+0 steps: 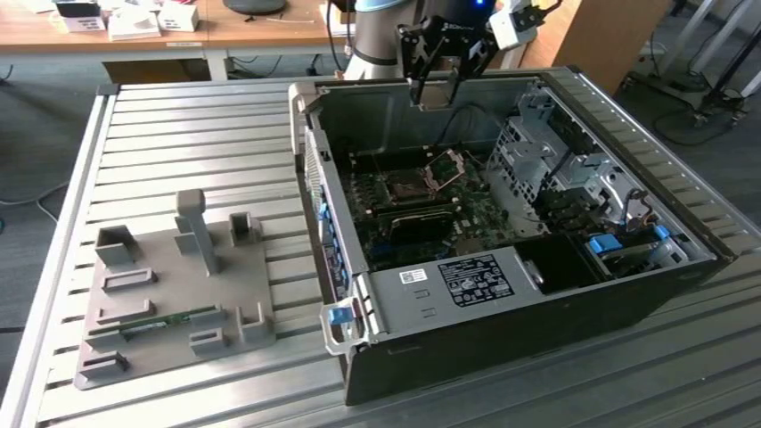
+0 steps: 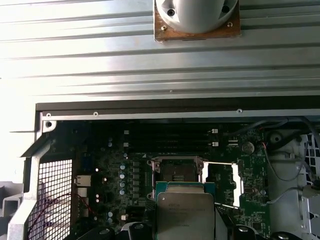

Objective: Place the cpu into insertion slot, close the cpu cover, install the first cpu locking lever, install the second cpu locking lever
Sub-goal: 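Place the cpu into insertion slot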

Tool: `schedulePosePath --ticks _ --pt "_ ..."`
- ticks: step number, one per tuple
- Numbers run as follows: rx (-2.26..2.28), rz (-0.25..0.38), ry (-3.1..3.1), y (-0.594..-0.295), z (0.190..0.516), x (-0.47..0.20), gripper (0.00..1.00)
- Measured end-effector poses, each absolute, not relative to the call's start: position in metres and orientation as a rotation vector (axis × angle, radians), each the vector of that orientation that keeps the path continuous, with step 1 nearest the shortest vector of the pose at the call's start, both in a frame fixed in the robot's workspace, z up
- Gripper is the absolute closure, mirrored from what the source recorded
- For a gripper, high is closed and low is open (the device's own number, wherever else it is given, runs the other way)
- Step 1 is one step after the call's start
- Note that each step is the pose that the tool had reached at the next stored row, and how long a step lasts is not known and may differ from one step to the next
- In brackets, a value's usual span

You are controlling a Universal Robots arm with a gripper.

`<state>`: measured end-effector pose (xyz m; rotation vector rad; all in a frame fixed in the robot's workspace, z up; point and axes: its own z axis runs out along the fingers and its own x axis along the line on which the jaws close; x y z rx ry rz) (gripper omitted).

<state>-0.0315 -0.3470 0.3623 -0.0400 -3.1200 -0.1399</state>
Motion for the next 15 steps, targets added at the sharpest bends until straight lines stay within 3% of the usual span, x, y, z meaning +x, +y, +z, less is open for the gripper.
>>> schedulePosePath --ticks 15 --pt "-0.04 -0.139 -3.12 -0.348 0.351 -0.032 0.46"
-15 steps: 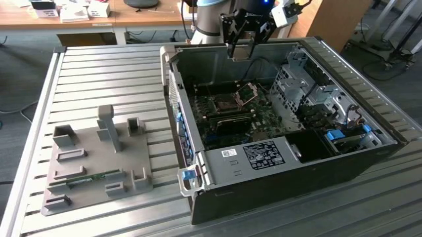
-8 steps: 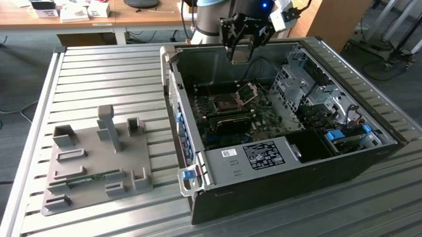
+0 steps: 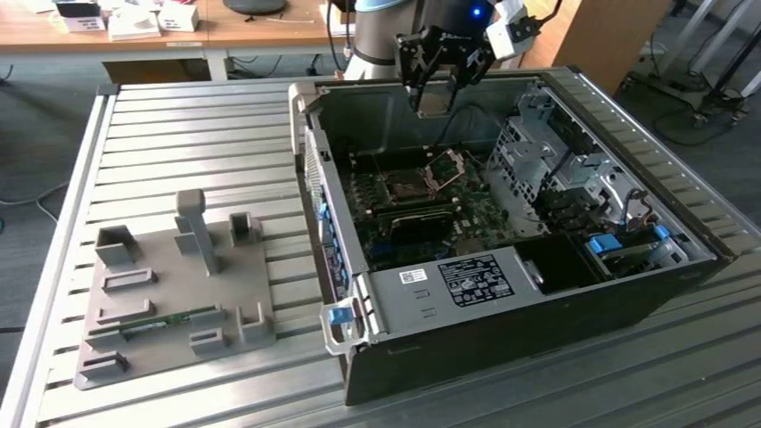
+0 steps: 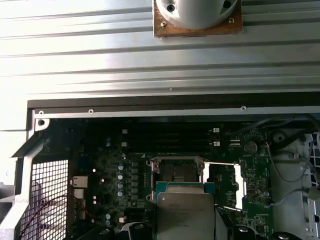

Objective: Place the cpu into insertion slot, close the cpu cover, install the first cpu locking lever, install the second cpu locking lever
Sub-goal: 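Place the cpu into insertion slot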

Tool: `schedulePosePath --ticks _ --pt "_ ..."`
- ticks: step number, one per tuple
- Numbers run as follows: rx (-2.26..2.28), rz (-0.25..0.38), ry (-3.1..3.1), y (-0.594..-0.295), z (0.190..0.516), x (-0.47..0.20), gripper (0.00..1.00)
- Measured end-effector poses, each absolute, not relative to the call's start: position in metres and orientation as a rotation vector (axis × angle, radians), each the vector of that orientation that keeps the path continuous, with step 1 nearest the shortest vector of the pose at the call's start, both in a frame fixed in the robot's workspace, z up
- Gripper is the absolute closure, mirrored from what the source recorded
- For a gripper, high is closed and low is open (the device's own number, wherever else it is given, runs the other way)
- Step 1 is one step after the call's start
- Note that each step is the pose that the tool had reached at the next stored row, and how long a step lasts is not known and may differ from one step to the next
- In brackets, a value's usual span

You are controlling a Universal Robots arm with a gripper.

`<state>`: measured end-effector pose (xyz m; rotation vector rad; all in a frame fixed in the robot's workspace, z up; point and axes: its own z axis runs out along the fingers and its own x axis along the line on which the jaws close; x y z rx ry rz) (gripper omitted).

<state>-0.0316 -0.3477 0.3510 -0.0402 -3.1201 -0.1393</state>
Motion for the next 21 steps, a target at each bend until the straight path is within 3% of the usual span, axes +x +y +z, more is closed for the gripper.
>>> schedulePosePath --ticks 21 --pt "-0.04 -0.138 -3.12 -0.348 0.335 -0.032 0.46"
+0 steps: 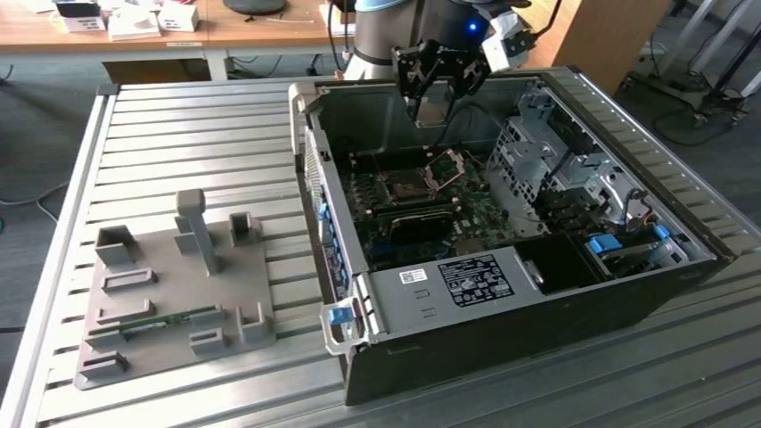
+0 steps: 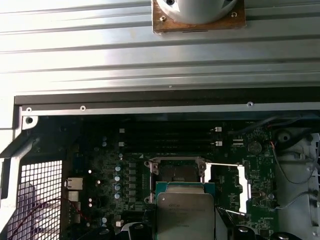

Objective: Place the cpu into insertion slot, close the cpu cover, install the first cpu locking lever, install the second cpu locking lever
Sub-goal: 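Place the cpu into insertion slot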

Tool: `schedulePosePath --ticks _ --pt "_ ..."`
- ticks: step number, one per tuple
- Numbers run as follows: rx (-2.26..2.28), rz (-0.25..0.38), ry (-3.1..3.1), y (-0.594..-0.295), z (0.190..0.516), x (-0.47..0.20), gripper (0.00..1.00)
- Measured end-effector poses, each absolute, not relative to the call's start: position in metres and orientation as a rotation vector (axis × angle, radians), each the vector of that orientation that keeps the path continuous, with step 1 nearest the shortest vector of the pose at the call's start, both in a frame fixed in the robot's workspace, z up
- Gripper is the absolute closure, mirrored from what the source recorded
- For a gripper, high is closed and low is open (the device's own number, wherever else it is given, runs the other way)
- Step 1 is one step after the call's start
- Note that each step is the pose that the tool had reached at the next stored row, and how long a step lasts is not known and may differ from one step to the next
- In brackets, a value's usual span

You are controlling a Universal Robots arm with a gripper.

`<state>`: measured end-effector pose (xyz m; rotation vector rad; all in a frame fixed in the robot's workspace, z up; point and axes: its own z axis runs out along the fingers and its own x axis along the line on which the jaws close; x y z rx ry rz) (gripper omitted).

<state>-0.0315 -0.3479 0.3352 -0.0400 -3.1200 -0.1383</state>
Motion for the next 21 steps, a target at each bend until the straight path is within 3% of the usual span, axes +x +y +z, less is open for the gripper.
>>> schedulePosePath --ticks 21 --pt "-0.04 -0.139 -3.12 -0.348 0.314 -0.032 0.46"
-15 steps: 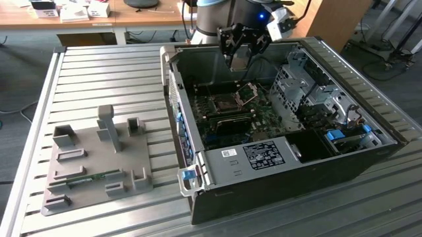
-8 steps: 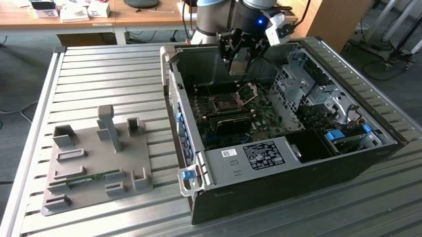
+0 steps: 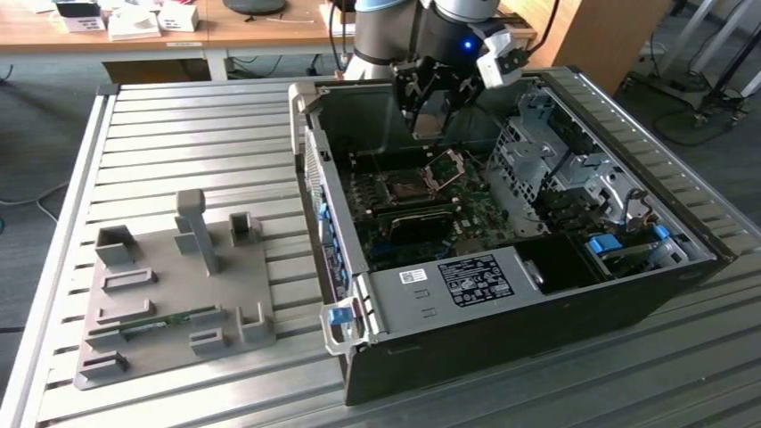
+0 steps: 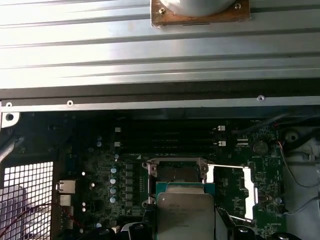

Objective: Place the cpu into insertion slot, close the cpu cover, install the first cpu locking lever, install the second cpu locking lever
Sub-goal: 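Place the cpu into insertion slot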

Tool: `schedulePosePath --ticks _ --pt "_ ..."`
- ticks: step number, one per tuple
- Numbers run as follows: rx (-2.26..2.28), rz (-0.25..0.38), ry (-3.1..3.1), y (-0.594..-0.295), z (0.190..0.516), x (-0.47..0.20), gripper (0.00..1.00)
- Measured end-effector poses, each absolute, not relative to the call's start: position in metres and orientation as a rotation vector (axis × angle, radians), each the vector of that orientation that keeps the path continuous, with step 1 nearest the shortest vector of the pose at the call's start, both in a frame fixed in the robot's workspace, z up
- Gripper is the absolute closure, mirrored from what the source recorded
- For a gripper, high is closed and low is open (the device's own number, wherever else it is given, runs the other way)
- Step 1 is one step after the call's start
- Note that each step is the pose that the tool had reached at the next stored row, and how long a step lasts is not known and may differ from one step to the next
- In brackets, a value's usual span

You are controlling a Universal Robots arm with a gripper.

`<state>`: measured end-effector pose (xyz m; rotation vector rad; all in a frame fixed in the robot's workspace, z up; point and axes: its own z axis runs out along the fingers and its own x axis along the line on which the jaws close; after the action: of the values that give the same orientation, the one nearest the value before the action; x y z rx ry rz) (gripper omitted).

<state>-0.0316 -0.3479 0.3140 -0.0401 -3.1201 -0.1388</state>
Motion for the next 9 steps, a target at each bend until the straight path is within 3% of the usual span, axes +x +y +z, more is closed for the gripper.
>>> schedulePosePath --ticks 9 --pt "-0.04 -0.138 -3.12 -0.3481 0.3067 -0.0315 0.46"
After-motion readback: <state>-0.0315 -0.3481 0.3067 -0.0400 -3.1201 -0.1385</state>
